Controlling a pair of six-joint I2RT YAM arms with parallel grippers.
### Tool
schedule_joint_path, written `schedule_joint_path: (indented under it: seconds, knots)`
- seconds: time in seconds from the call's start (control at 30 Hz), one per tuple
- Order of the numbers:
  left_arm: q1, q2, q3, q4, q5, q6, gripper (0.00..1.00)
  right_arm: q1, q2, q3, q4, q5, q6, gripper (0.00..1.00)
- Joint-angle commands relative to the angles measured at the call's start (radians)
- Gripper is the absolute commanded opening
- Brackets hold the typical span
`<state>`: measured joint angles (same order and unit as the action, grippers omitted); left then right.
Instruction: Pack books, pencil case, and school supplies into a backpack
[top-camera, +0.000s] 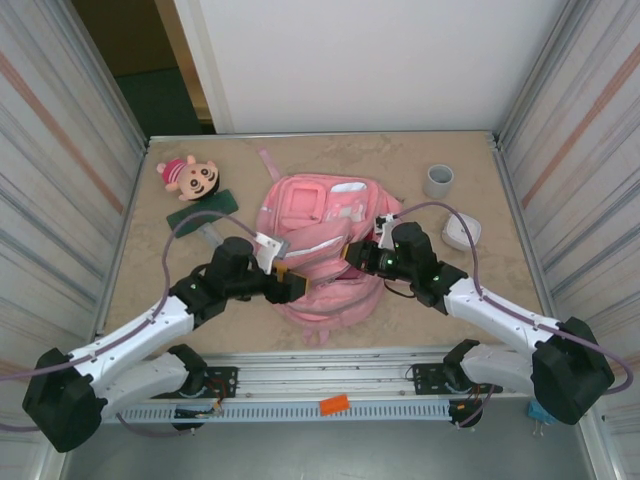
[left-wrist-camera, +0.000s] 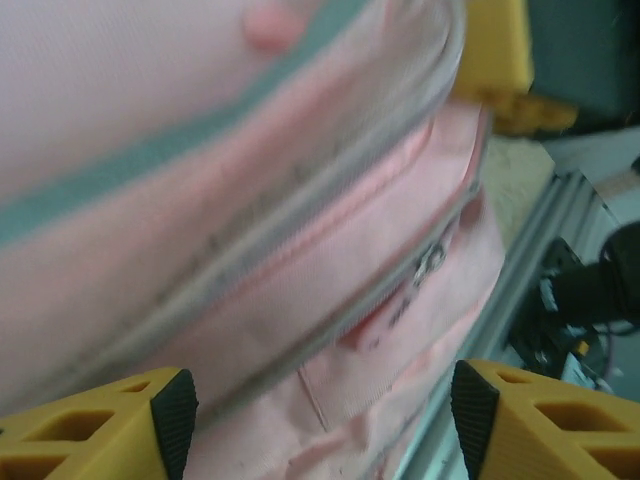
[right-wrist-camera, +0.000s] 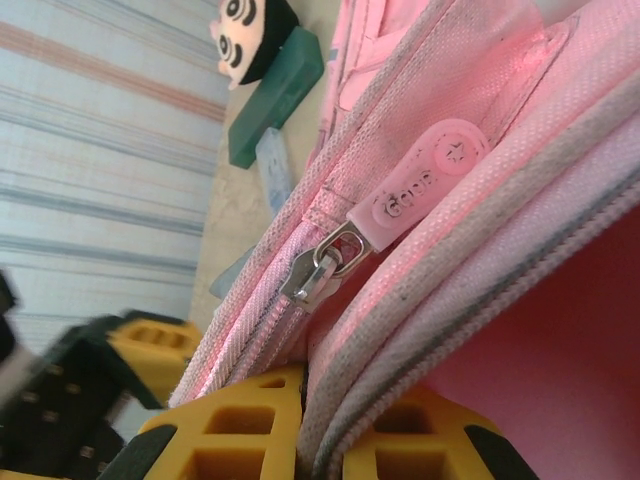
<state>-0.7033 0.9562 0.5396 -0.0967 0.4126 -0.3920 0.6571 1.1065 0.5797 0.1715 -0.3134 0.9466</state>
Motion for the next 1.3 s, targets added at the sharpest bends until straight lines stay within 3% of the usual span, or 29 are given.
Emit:
schedule_joint_path:
  seconds: [0.0, 0.17, 0.53, 0.63, 0.73, 0.97, 1.07, 1.27]
  knots:
    - [-0.016, -0.004, -0.038, 0.114, 0.107, -0.059, 0.7, 0.021, -0.014, 0.055, 0.033, -0.014, -0.058, 0.04]
    - [-0.022, 0.085, -0.004, 0.126, 0.155, -0.046, 0.7, 0.03, -0.019, 0.063, 0.019, -0.003, -0.065, 0.05]
    - [-0.123, 0.239, 0.131, 0.062, 0.191, 0.024, 0.65, 0.042, 0.001, 0.077, 0.019, 0.0, -0.068, 0.04]
    - [-0.129, 0.234, 0.131, 0.046, 0.157, 0.02, 0.66, 0.041, -0.003, 0.076, 0.019, 0.0, -0.068, 0.04]
    - [-0.13, 0.225, 0.143, -0.023, 0.052, 0.017, 0.67, 0.043, -0.012, 0.075, 0.016, 0.004, -0.071, 0.04]
    - [-0.13, 0.198, 0.125, -0.078, -0.03, 0.025, 0.66, 0.045, -0.04, 0.07, 0.004, 0.014, -0.074, 0.04]
    - [-0.133, 0.226, 0.113, -0.048, 0.021, 0.03, 0.63, 0.047, -0.045, 0.071, 0.003, 0.014, -0.074, 0.04]
    - [-0.167, 0.313, 0.187, -0.046, 0.059, 0.063, 0.66, 0.053, -0.043, 0.077, 0.006, 0.013, -0.075, 0.04]
